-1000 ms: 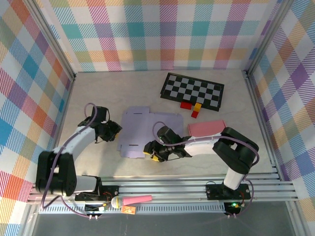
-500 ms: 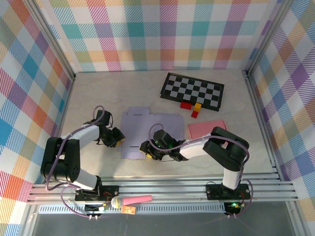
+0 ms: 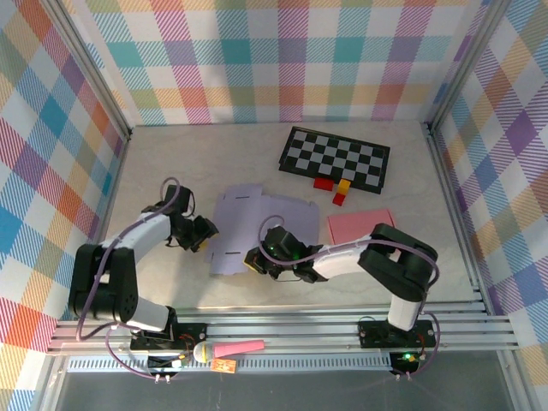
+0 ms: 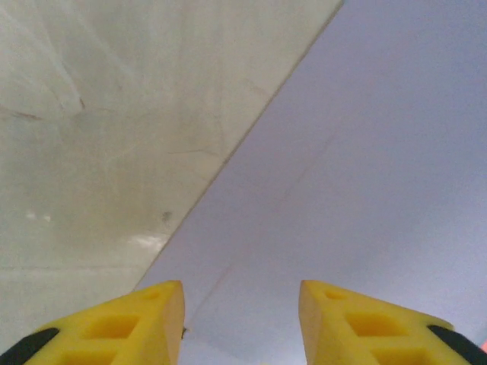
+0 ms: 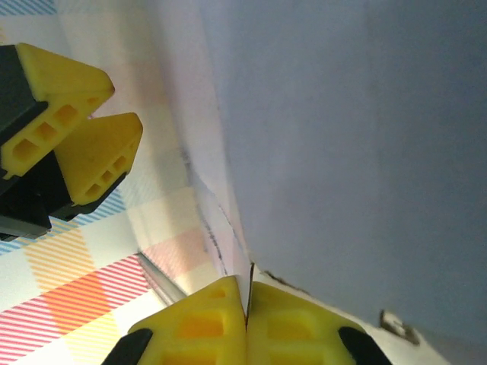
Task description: Fold the paper box
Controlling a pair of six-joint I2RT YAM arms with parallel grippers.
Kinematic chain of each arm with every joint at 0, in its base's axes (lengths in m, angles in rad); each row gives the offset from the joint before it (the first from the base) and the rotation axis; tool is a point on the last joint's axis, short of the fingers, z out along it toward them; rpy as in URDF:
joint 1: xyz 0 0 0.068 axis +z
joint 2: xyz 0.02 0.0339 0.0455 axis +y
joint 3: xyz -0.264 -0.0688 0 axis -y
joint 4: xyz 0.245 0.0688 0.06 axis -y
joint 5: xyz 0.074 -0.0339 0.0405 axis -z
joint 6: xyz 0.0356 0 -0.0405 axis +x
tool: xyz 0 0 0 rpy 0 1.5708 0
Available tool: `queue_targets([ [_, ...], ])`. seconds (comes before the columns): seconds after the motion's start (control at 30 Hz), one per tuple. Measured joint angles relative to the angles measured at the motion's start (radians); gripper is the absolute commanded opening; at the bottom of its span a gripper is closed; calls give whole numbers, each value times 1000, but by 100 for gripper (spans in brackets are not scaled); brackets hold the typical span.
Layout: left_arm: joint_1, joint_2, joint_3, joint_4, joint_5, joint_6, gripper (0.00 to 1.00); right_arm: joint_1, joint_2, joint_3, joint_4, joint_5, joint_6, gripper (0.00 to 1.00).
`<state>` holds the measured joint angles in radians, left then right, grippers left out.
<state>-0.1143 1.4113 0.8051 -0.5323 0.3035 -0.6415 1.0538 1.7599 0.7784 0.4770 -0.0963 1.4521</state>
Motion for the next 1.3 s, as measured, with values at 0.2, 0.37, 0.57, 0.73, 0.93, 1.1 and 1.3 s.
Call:
queue_targets([
  [0.2, 37, -186, 163, -63, -89, -28, 73, -54, -139, 163, -213, -54, -10, 0],
  [0.37, 138, -183, 197, -42, -39, -91, 75, -152, -215, 272, -333, -167, -20, 0],
  [0.57, 192, -103, 149, 111, 126, -283, 75, -278, -226, 354, -469, -353, -36, 0],
  [0.73, 175, -107, 97, 245, 196, -507, 75, -374, -270, 369, -549, -475, -37, 0],
  [0.93, 84, -128, 6, 355, 200, -796, 70, -429, -291, 370, -549, -561, -7, 0],
  [1.1, 16, -71, -56, 498, 182, -1023, 71, -431, -291, 370, -546, -603, 16, 0],
  [1.3, -18, 52, -36, 649, 173, -1168, 64, -433, -291, 370, -535, -632, 34, 0],
])
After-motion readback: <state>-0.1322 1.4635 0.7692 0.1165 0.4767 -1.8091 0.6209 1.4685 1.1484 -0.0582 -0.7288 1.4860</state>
